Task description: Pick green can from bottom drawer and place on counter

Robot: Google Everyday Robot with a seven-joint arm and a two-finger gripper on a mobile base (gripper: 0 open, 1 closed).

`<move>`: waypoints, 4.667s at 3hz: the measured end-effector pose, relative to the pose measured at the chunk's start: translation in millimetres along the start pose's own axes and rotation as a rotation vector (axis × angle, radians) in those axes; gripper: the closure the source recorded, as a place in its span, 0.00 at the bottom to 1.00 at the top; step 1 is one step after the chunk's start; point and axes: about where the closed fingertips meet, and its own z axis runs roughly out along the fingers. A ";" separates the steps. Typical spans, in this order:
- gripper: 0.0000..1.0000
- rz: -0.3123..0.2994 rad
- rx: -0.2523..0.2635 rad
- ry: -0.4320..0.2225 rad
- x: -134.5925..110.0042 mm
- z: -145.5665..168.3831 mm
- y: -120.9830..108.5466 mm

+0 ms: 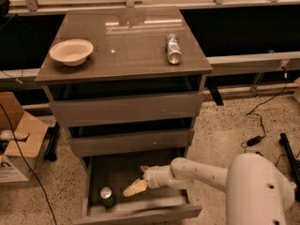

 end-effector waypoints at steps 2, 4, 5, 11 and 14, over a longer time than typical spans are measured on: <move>0.00 0.014 -0.046 0.052 14.0 32.1 0.8; 0.00 -0.004 -0.122 0.046 43.6 98.4 5.0; 0.00 -0.025 -0.155 0.047 45.6 132.3 12.4; 1.00 -0.036 -0.111 -0.124 27.6 136.4 21.3; 1.00 -0.191 -0.172 -0.238 -31.6 -53.0 69.0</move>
Offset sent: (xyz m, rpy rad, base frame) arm -0.0035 0.0230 -0.0280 -0.0435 0.0579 0.0584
